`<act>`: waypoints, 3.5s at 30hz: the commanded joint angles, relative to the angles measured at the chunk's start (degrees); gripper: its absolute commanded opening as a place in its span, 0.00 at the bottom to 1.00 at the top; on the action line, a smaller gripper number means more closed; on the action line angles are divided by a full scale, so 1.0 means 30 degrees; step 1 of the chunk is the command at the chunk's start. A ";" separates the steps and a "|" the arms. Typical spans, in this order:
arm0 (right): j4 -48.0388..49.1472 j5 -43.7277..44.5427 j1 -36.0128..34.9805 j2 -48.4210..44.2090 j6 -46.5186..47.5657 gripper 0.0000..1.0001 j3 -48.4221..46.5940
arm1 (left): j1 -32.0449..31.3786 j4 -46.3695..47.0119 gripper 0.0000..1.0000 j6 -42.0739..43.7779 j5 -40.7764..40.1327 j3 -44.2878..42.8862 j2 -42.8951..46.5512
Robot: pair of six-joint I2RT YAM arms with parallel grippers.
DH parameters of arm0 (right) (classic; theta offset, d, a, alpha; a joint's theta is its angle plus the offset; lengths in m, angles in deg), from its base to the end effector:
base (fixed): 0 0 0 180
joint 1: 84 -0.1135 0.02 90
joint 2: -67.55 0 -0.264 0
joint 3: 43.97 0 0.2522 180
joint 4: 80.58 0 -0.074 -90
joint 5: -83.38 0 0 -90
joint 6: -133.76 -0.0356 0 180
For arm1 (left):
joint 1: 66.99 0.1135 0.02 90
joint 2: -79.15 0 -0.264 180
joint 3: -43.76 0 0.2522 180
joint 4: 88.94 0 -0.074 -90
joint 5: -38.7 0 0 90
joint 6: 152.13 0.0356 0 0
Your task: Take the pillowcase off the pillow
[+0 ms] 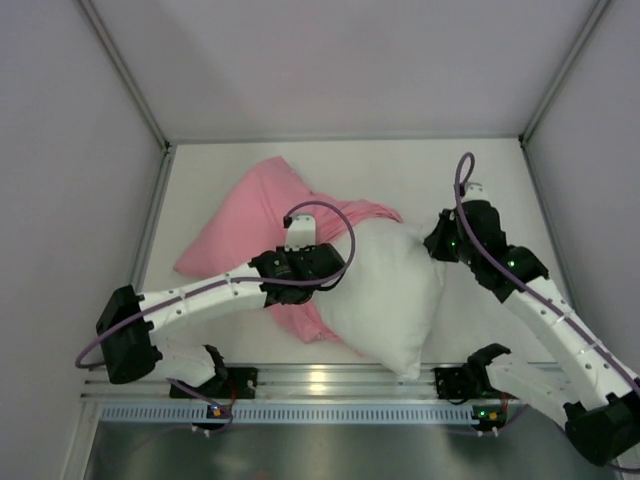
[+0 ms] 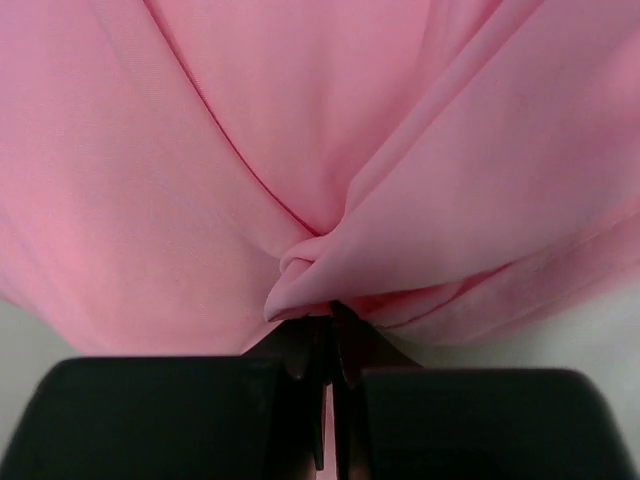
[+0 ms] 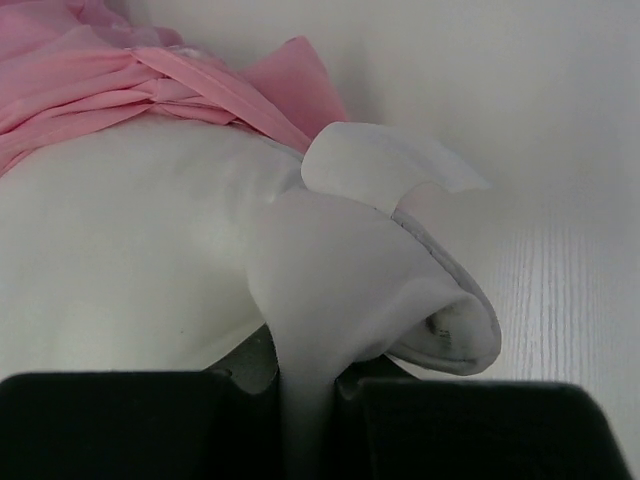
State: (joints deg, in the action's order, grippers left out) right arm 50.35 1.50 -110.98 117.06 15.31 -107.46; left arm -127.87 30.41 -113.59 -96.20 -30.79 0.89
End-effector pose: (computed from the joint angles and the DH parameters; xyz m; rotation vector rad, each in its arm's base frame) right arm 0.1651 0.0784 0.3124 0.1095 2.2009 0.3937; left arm 0.1489 -0.2157 0.2662 -0.0262 2.2650 0.0925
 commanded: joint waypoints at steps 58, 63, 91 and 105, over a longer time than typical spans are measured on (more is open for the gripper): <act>0.5142 -0.9505 -0.0086 -0.2626 -0.3935 0.99 0.8552 | -0.2352 0.8132 0.00 -0.1186 0.6970 0.4942 0.4642; 0.6203 -0.7107 -0.0498 -0.1096 -0.3790 0.55 0.7644 | -0.2352 0.8161 0.00 -0.1449 0.7117 0.5410 0.4787; 0.3948 -0.4406 1.3037 0.2974 -0.0831 0.00 -0.1699 | -0.2352 0.3823 0.10 -0.1163 0.8427 0.6267 1.0047; 0.4006 -0.4874 1.3797 0.3180 -0.0127 0.00 -0.1878 | -0.3202 0.2071 0.83 -0.3466 0.6066 0.6316 1.1696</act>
State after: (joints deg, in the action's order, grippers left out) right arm 56.93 -15.20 -71.38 126.86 14.02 -109.61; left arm -137.27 41.03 -119.36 -73.25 -13.11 30.33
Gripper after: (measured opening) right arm 0.042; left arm 0.839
